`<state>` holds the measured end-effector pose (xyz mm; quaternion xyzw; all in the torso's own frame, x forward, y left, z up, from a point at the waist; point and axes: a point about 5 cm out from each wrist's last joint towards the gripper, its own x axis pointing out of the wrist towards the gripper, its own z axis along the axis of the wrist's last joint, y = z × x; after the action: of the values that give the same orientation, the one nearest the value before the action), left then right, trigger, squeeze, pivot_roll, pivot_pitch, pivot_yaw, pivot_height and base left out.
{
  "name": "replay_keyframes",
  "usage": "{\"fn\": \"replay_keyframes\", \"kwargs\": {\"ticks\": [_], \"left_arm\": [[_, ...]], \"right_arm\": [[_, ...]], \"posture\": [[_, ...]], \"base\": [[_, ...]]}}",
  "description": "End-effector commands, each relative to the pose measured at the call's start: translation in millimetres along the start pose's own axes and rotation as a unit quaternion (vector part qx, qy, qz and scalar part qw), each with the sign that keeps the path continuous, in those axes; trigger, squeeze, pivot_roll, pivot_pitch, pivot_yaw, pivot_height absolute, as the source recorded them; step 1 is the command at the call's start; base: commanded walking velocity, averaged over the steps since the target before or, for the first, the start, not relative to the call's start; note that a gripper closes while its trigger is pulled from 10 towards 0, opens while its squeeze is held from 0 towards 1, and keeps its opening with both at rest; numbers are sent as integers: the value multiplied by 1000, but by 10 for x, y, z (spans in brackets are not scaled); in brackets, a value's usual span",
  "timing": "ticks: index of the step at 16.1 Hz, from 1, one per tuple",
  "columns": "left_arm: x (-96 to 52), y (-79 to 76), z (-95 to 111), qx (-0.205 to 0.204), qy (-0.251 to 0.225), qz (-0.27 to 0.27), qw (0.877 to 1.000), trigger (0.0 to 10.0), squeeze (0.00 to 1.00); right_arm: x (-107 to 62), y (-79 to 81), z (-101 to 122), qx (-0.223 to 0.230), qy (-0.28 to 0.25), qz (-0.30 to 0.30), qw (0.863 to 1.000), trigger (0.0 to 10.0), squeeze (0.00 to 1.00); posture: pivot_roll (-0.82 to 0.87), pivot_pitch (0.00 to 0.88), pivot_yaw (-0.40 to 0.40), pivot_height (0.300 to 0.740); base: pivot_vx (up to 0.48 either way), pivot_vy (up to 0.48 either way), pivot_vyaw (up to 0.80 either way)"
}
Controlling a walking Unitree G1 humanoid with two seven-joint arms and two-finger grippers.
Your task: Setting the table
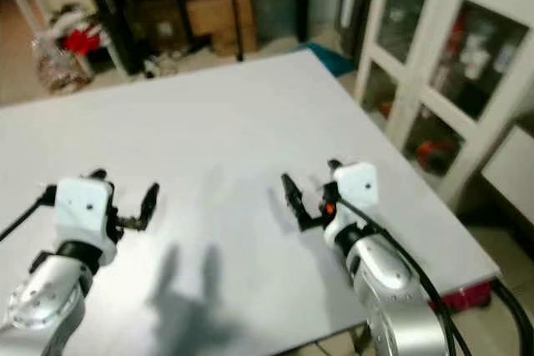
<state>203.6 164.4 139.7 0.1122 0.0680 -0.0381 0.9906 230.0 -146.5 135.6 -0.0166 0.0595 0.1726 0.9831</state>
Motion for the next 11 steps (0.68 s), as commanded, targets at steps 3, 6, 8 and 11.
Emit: {"fn": "replay_keyframes", "kwargs": {"ticks": [3,6,8,11], "left_arm": [[-53,32,7,3,-1,20,1000,10000,0],[-84,44,-4,4,3,29,1000,10000,0],[-96,50,-9,6,4,33,999,10000,0],[-120,65,-7,10,5,42,999,10000,0]], "right_arm": [[43,41,13,6,-3,27,1000,10000,1000],[84,28,3,7,0,33,999,10000,1000],[109,37,-3,3,1,42,999,10000,1000],[137,58,-5,5,2,50,999,10000,1000]], "posture": [[-99,0,85,740],[-79,0,65,740],[-71,0,54,740],[-62,1,44,740]], "base": [[0,300,800],[0,312,800],[0,311,800],[0,312,800]]}}
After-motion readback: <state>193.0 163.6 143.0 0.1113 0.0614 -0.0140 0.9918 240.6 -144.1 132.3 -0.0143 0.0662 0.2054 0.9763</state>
